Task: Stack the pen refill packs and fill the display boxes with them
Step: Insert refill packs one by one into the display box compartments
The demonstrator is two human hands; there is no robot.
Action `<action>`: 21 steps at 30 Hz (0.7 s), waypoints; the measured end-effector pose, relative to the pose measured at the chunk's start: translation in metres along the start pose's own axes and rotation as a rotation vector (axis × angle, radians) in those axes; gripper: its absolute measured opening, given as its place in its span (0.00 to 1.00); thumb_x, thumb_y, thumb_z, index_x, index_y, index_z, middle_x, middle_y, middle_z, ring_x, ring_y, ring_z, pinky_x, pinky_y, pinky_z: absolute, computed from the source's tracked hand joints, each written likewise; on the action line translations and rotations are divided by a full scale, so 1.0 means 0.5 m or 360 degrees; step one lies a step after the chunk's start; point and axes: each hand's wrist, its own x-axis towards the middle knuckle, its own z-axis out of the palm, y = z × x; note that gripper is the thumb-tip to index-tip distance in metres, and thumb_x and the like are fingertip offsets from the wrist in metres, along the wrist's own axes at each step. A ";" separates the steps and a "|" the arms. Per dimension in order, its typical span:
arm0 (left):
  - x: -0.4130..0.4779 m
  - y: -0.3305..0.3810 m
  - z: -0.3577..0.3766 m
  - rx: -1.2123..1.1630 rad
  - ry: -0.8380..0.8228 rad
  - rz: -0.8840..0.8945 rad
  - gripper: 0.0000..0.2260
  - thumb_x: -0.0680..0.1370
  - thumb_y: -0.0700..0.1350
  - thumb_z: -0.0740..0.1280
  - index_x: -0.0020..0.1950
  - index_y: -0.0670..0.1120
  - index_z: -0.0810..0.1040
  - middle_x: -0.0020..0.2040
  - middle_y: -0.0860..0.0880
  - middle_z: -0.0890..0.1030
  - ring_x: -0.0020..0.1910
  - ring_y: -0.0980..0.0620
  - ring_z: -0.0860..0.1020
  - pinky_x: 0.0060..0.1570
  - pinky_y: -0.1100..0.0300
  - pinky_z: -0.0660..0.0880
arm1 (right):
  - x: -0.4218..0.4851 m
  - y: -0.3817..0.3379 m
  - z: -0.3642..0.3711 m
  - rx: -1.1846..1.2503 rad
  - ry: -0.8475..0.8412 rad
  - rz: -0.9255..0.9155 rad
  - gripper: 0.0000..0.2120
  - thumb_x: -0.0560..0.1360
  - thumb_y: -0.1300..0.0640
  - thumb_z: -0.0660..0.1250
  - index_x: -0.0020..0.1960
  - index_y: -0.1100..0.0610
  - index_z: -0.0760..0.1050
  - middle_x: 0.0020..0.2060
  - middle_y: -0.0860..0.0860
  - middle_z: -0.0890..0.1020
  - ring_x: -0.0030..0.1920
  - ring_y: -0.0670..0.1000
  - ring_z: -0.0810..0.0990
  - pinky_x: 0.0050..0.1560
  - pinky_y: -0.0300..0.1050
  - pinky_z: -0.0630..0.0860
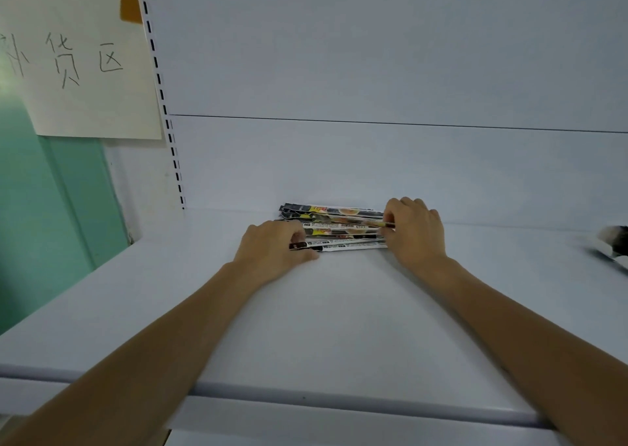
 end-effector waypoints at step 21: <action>-0.017 0.026 -0.046 0.0164 0.0867 0.0322 0.12 0.66 0.43 0.65 0.48 0.42 0.75 0.45 0.44 0.72 0.44 0.47 0.71 0.42 0.56 0.66 | -0.018 -0.013 -0.029 0.0343 -0.0586 -0.0572 0.15 0.75 0.48 0.66 0.36 0.49 0.63 0.34 0.38 0.68 0.34 0.40 0.66 0.34 0.37 0.62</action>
